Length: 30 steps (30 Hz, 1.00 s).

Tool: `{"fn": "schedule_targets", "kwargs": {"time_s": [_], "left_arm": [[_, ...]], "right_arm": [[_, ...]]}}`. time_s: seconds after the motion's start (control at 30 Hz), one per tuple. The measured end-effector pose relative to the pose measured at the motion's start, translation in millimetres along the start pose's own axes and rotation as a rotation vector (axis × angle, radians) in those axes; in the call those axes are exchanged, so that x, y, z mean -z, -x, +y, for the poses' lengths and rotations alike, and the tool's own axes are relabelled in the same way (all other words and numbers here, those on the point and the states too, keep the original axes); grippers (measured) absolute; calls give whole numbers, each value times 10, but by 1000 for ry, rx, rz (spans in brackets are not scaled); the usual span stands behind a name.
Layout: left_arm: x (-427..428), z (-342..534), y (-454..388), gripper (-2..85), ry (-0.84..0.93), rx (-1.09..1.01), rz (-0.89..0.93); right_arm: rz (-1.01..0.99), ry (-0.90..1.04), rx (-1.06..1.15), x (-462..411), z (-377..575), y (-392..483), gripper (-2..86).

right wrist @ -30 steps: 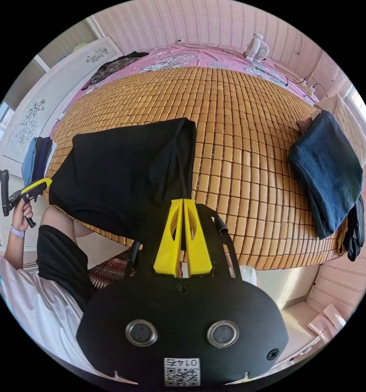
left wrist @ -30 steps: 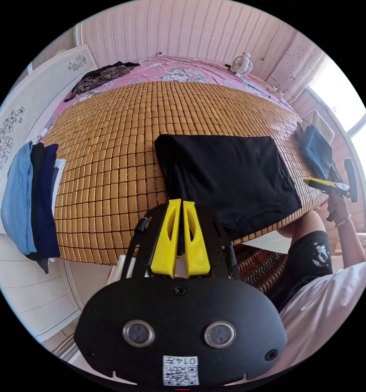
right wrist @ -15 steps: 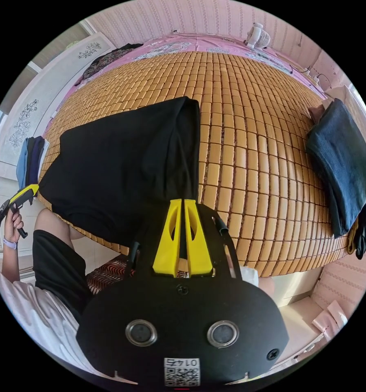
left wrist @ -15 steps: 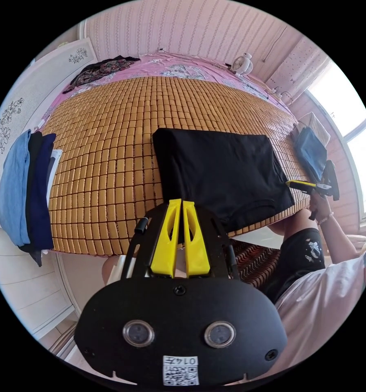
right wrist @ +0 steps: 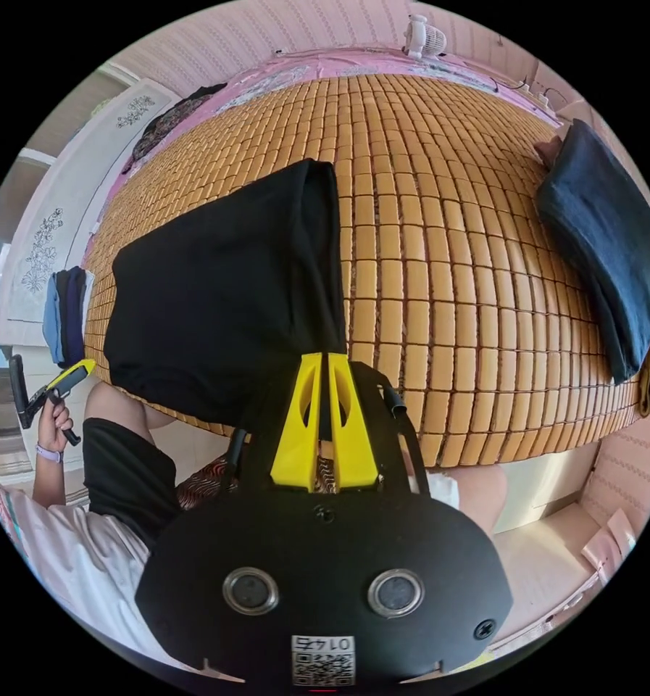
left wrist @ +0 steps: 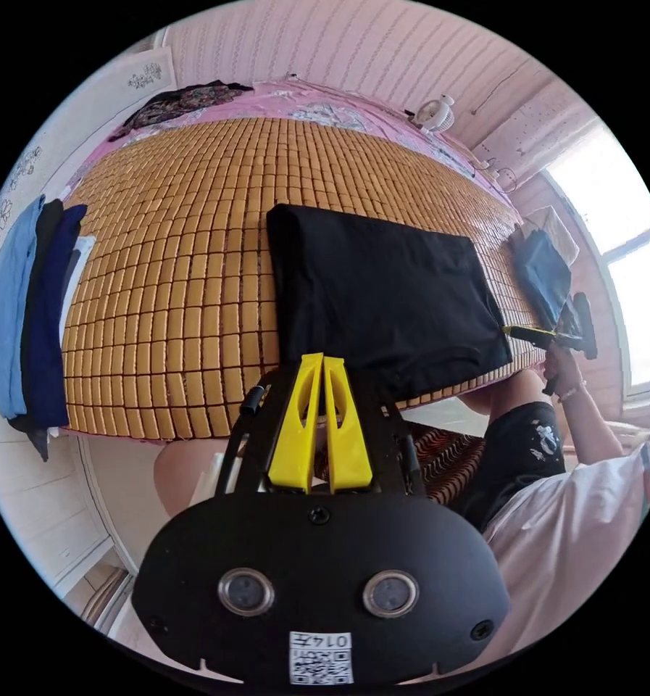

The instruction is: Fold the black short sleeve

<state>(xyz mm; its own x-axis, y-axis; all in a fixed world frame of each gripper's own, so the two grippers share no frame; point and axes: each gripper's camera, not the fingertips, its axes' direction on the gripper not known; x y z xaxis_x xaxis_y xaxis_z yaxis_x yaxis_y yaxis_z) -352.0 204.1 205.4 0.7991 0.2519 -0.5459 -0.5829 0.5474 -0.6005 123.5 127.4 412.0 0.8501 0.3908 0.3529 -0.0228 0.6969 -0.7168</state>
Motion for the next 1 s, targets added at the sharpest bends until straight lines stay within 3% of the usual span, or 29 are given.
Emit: {"fn": "schedule_targets", "kwargs": {"time_s": [0.1, 0.2, 0.3, 0.47, 0.63, 0.8, 0.9, 1.0], "left_arm": [[-164, -172, -366, -10, -25, -134, 89], [-454, -340, -815, -10, -20, -249, 161], [-757, -460, -1100, -10, 1, -300, 216], [-1064, -557, -1246, -10, 43, -345, 130], [-1124, -639, -1224, -10, 35, -332, 201], [-1150, -708, -1326, -10, 24, -347, 195], [-1141, -725, -1422, -10, 24, -376, 179], [-1139, -704, -1526, -9, 53, -427, 213]], "right_arm": [[117, -56, 92, 172, -69, 196, -4], [77, -120, 313, 243, -337, 696, -3], [5, -101, 543, 118, -741, 1267, -4], [151, 72, 816, -379, -1378, 1977, -6], [144, 279, 887, -448, -1749, 2040, -9], [211, 237, 882, -507, -1987, 2019, -10], [137, 250, 823, -437, -2086, 1836, -10], [-3, 119, 703, -183, -1968, 1397, -10]]}}
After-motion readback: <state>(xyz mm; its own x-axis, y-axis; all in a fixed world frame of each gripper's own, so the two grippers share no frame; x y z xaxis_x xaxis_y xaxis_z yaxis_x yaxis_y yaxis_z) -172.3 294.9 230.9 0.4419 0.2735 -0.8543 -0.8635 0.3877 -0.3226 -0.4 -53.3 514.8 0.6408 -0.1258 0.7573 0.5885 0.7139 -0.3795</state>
